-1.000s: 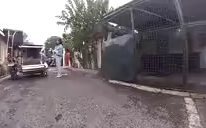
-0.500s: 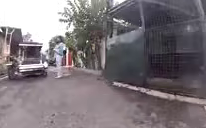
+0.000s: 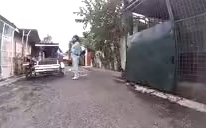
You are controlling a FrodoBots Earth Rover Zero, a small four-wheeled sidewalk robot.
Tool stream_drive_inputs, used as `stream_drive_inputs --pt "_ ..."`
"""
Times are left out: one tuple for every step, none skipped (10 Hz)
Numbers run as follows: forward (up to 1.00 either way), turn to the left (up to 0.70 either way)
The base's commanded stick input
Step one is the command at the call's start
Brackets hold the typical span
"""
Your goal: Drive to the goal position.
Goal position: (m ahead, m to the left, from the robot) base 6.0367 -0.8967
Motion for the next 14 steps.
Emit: stream_drive_inputs --pt "0.7 -0.02" --pt "0.7 0.0" --pt "0.7 0.0" --pt "0.7 0.0" --pt "0.7 0.0" --pt "0.7 0.0" --pt "0.7 0.0" --pt "0.7 0.0" --pt "0.7 0.0" --pt "0.7 0.0" --pt "0.7 0.0" --pt "0.7 0.0" --pt "0.7 0.0" --pt "0.7 0.0"
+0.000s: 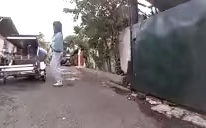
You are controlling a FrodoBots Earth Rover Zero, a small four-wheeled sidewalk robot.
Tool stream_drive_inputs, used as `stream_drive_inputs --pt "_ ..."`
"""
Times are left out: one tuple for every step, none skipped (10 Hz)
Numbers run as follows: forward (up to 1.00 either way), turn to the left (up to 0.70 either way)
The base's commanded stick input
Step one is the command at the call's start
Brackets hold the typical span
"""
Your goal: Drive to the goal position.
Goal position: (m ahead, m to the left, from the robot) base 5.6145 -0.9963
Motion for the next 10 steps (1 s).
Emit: stream_drive_inputs --pt "0.7 0.02" --pt "0.7 0.0" --pt "0.7 0.02" --pt "0.7 0.03" --pt "0.7 0.25" --pt "0.7 0.28" --pt "0.7 0.18" --pt "0.7 0.0" --pt "0.7 0.0" --pt "0.7 0.0"
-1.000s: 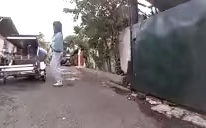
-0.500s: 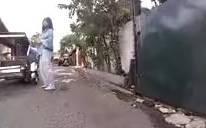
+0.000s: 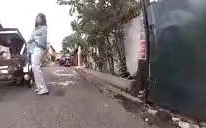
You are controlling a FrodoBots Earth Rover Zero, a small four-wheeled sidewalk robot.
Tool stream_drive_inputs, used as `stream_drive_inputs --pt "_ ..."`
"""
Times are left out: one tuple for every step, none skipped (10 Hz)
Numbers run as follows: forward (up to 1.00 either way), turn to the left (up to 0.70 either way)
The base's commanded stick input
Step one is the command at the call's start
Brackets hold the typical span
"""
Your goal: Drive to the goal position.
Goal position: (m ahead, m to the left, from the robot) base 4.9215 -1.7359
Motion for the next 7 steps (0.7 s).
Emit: stream_drive_inputs --pt "0.7 0.0" --pt "0.7 0.17" --pt "0.7 0.35" --pt "0.7 0.19" --pt "0.7 0.0" --pt "0.7 0.0" --pt "0.7 0.09"
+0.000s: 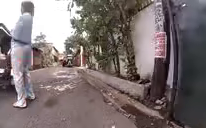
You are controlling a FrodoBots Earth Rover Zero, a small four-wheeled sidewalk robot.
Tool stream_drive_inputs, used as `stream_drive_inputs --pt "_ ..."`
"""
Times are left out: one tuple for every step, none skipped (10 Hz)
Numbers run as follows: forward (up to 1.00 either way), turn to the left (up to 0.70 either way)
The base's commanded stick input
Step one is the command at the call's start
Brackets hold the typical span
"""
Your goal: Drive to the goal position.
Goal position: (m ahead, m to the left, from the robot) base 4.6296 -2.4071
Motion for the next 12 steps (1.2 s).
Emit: stream_drive_inputs --pt "0.7 0.35" --pt "0.7 0.35" --pt "0.7 0.35" --pt "0.7 0.35" --pt "0.7 0.06" --pt "0.7 0.0" --pt "0.7 0.0" --pt "0.7 0.0" --pt "0.7 0.0" --pt "0.7 0.0" --pt "0.7 0.0" --pt "0.7 0.0"
